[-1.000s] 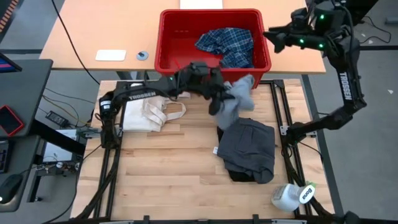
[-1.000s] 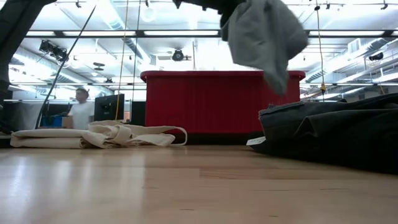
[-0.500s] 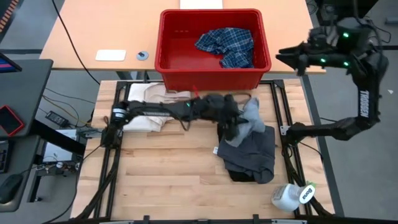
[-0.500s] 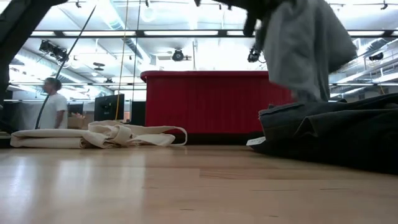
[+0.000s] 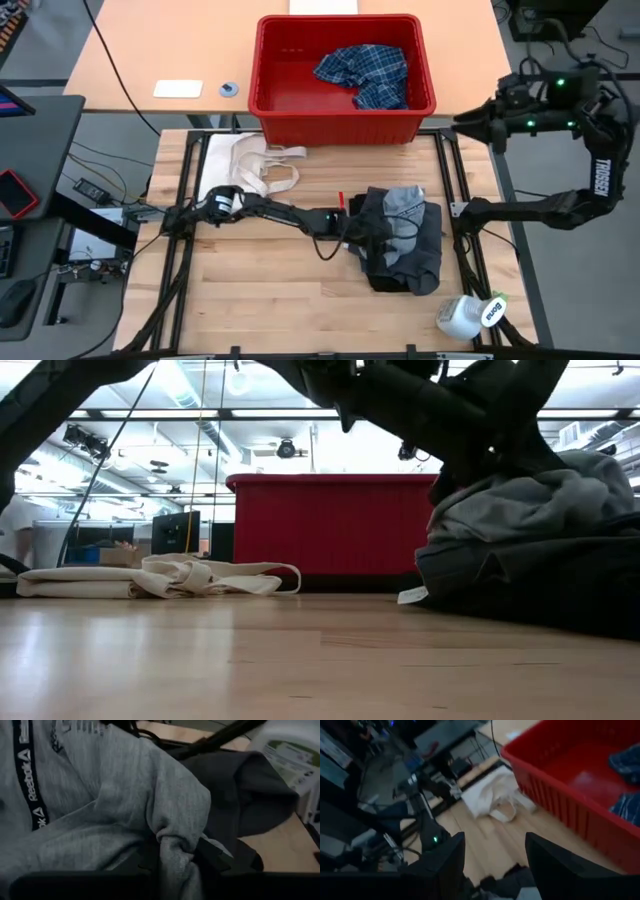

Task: Fold Laundry from Bin
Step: Fold the gray shirt

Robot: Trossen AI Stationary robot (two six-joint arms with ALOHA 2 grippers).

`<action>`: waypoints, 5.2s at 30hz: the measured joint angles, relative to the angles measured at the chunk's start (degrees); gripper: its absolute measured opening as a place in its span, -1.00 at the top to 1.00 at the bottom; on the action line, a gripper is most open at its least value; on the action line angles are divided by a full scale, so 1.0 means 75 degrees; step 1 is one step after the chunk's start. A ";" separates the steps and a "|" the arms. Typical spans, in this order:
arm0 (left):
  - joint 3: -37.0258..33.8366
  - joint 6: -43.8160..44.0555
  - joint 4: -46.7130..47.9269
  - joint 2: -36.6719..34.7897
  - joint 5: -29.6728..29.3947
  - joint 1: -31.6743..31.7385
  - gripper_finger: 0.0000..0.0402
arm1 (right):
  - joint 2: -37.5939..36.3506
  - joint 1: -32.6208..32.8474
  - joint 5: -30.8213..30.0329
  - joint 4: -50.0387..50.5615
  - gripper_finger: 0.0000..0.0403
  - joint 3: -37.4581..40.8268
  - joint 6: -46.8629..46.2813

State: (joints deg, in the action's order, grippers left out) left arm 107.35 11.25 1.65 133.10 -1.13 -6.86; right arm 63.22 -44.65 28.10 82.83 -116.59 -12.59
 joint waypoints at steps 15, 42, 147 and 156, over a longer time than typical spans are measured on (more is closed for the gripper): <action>0.0012 0.1046 -0.0279 -0.0824 -0.0071 0.0331 -0.68 | 0.0038 0.1012 0.0801 -0.0874 -0.07 0.4165 0.1858; 0.0015 0.0948 0.1849 -0.0797 0.1342 0.1288 -0.37 | -0.0817 0.2796 -0.1464 -0.2747 -0.07 0.7733 0.0336; 0.3483 0.2556 0.6373 -0.4424 -0.4176 -0.0680 0.97 | 0.1113 0.6193 -0.1735 -0.7626 -0.09 0.4295 0.1850; 0.3483 0.2556 0.3997 -0.4392 -0.4217 0.0270 0.97 | 0.0947 0.7335 -0.4129 -0.6708 -0.09 0.4300 0.1777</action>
State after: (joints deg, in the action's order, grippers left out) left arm 133.47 30.41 31.63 100.16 -32.75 -4.83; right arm 70.32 10.36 -2.87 32.51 -84.33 0.74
